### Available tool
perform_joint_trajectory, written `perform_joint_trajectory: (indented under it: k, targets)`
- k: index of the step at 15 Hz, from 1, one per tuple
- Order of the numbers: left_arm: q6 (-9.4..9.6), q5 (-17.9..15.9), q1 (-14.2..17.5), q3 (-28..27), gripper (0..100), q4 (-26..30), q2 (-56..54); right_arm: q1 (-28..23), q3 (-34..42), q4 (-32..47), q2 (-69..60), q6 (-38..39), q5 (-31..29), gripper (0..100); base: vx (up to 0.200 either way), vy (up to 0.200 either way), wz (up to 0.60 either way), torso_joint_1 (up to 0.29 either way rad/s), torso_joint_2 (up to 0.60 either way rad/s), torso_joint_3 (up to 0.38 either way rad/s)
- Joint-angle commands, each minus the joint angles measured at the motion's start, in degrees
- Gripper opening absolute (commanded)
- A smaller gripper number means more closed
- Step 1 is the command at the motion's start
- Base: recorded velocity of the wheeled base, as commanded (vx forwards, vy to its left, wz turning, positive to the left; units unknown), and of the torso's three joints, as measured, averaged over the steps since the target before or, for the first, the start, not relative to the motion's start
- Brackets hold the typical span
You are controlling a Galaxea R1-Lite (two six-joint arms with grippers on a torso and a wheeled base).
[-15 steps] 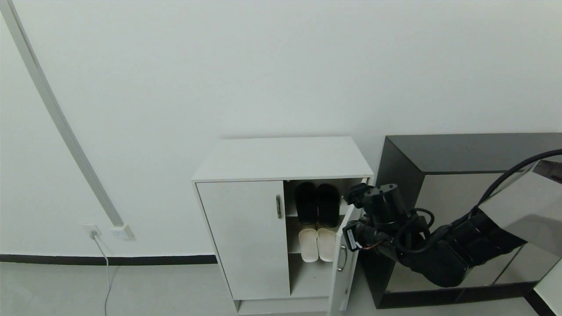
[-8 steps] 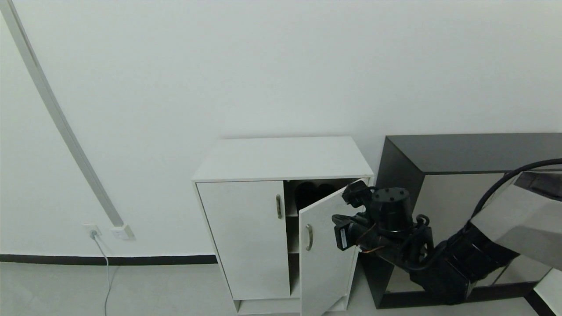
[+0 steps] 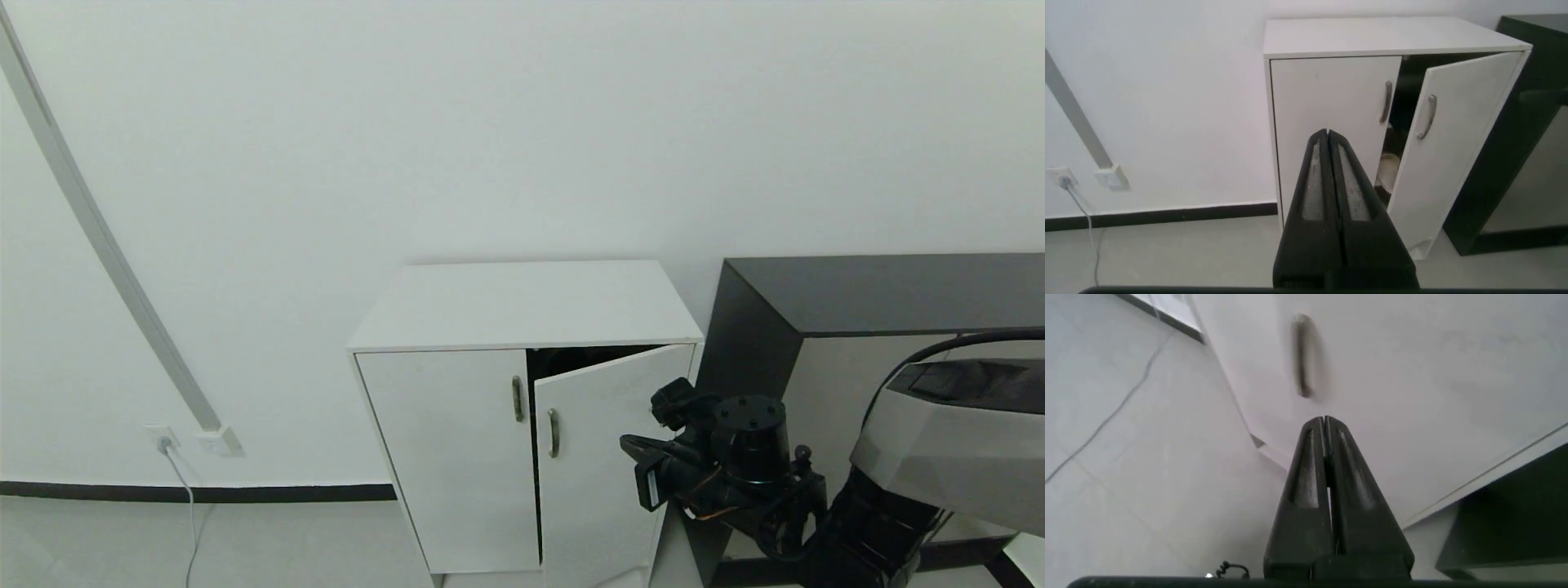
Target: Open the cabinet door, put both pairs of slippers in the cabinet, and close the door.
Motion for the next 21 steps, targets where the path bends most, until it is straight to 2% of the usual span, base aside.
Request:
perform_joint_trajectory:
  k: [1, 5, 13, 19, 21]
  targets:
    - [0.02, 0.0, 0.0, 0.0, 0, 0.0, 0.1, 0.1, 0.7, -0.4, 0.9, 0.0, 0.0, 0, 0.2, 0.0, 0.0, 0.017, 0.01, -0.002]
    - [0.02, 0.0, 0.0, 0.0, 0, 0.0, 0.0, 0.5, 1.6, -1.2, 1.7, 0.0, 0.0, 0, 0.0, 0.0, 0.0, 0.0, 0.0, 0.0]
    - [0.02, 0.0, 0.0, 0.0, 0, 0.0, 0.1, -1.0, -4.7, -0.9, 5.7, 0.2, 0.0, 0, 0.0, 0.0, 0.0, 0.0, 0.0, 0.0]
    - [-0.07, 0.0, 0.0, 0.0, 0, 0.0, 0.0, -3.6, -12.5, -0.4, 10.2, 0.4, 0.1, 0, 0.0, 0.0, 0.0, 0.0, 0.0, 0.0]
    - [-0.07, 0.0, 0.0, 0.0, 0, 0.0, 0.0, -4.0, -15.7, 2.3, 10.7, 0.4, 0.1, 0, 0.0, 0.0, 0.0, 0.0, 0.0, 0.0]
